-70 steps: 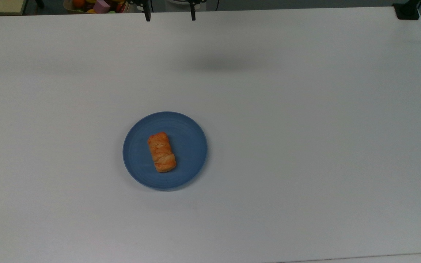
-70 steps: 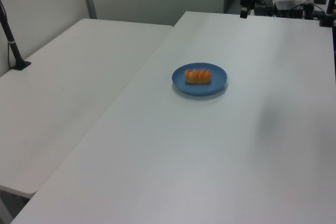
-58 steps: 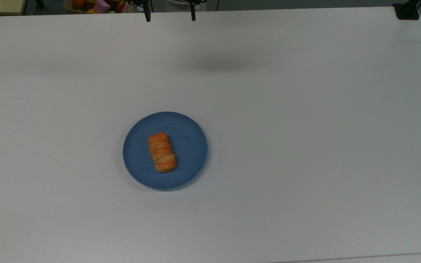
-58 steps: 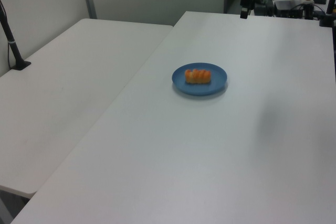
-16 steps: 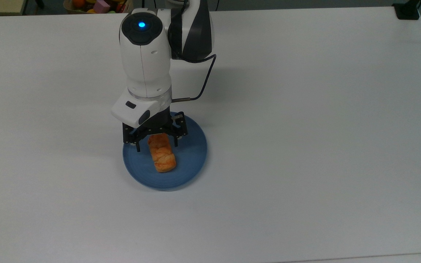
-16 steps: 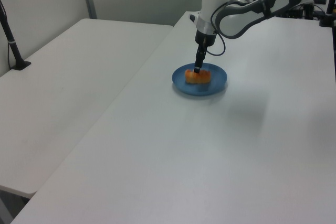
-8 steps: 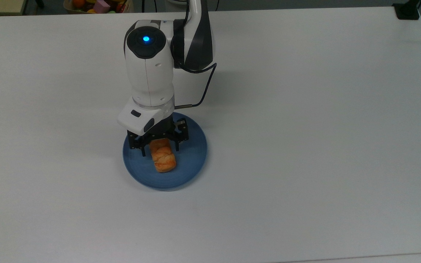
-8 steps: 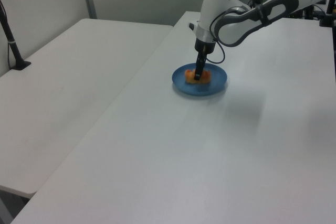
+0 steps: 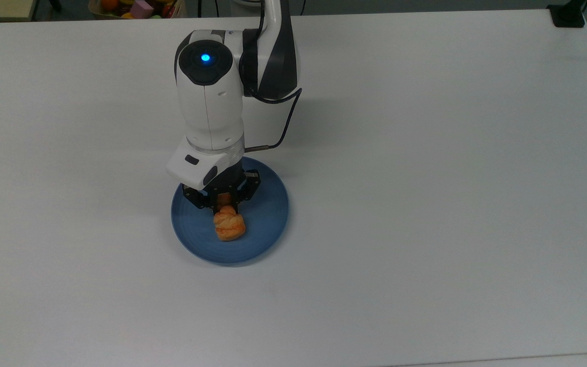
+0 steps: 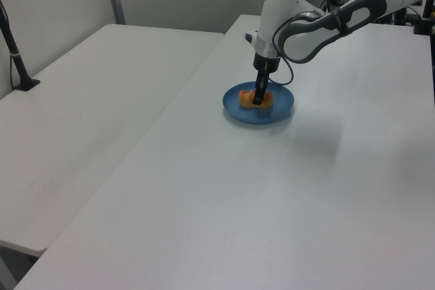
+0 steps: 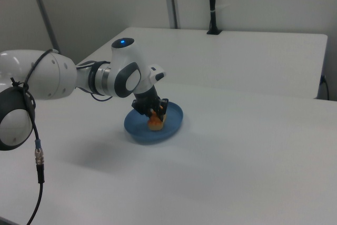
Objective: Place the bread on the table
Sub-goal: 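Close the gripper on the bread roll and lift it off the plate, then carry the held bread roll away from the plate and lower it to the table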
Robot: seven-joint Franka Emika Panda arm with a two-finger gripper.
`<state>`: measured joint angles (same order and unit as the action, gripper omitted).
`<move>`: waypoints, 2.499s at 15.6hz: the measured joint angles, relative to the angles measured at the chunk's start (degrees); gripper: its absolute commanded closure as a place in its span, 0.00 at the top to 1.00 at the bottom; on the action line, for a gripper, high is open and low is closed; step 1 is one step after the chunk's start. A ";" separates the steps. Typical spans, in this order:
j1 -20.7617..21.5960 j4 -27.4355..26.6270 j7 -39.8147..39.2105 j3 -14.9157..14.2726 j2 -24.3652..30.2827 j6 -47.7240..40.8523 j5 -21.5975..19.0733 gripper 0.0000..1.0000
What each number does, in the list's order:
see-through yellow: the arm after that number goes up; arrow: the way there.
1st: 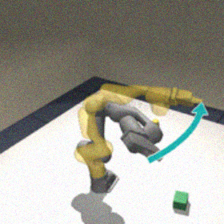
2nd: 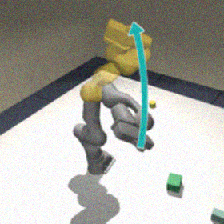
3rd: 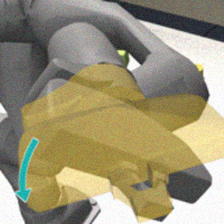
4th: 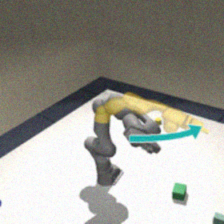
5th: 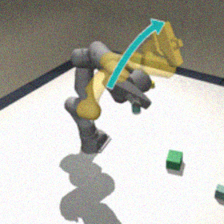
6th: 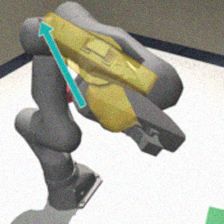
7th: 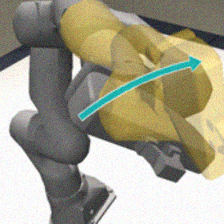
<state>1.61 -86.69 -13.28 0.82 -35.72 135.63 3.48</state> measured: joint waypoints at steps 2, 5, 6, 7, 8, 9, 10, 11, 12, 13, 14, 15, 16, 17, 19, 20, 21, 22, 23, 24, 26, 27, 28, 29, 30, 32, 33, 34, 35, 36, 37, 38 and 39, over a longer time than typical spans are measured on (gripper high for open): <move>0.00 0.00 -0.19 0.00 0.03 0.00 0.00 0.33; -0.02 0.03 -0.91 -0.03 0.34 0.00 0.00 0.33; -0.03 0.07 -0.95 -0.04 0.53 0.00 0.00 0.33; -0.04 0.11 -0.96 -0.04 0.77 0.00 0.00 0.33; -0.04 0.12 -0.97 -0.04 1.03 0.00 0.00 0.33; -0.04 0.12 -0.97 -0.04 1.29 0.00 0.00 0.33; -0.05 0.12 -0.97 -0.04 1.53 0.00 0.00 0.33; -0.06 0.12 -0.97 -0.05 1.80 -0.05 0.00 0.33; -0.06 0.13 -0.97 -0.05 2.30 -0.47 0.00 0.33; -0.06 0.18 -0.97 -0.05 2.73 -1.25 -0.01 0.33; -0.05 0.26 -0.96 -0.05 3.24 -2.22 -0.02 0.33; 0.01 0.32 -0.96 -0.05 3.90 -3.10 -0.04 0.33; 0.22 0.34 -0.96 -0.03 4.66 -4.00 -0.06 0.33; 0.58 0.34 -0.83 -0.02 5.39 -5.10 -0.13 0.33; 1.54 0.43 0.56 0.00 6.57 -6.76 -0.21 0.33; 2.11 0.49 1.53 0.01 6.96 -7.50 -0.21 0.33; 2.80 0.55 2.52 0.01 7.28 -8.18 -0.21 0.33; 3.53 0.61 3.59 0.02 7.59 -8.81 -0.21 0.33; 4.37 0.67 4.77 0.02 7.96 -9.44 -0.22 0.33; 5.28 0.96 6.32 0.03 8.24 -10.10 -0.22 0.33; 7.45 2.62 10.15 0.09 8.58 -13.06 -0.22 0.33; 8.61 3.51 11.83 0.12 8.67 -14.45 -0.22 0.33; 9.95 4.37 13.58 0.18 8.71 -15.37 -0.22 0.33; 11.27 5.05 15.26 0.28 8.72 -15.86 -0.22 0.33; 12.68 5.48 17.10 0.44 8.71 -15.93 -0.22 0.33; 15.74 6.04 20.73 0.62 8.55 -15.93 -0.22 0.34; 17.34 6.36 22.61 0.67 8.31 -15.93 -0.22 0.34; 18.93 6.61 24.27 0.71 7.91 -15.93 -0.22 0.34; 20.38 6.88 25.60 0.74 7.29 -15.65 -0.22 0.34; 21.75 7.30 26.90 0.75 6.43 -15.02 -0.21 0.34; 23.04 7.74 28.33 0.75 5.34 -13.91 -0.19 0.34; 24.14 8.03 29.41 0.75 4.22 -12.28 -0.16 0.34; 25.21 8.18 30.44 0.74 2.95 -10.30 -0.13 0.34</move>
<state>26.82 -78.51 17.15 1.56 -32.77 125.33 3.35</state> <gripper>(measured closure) 0.652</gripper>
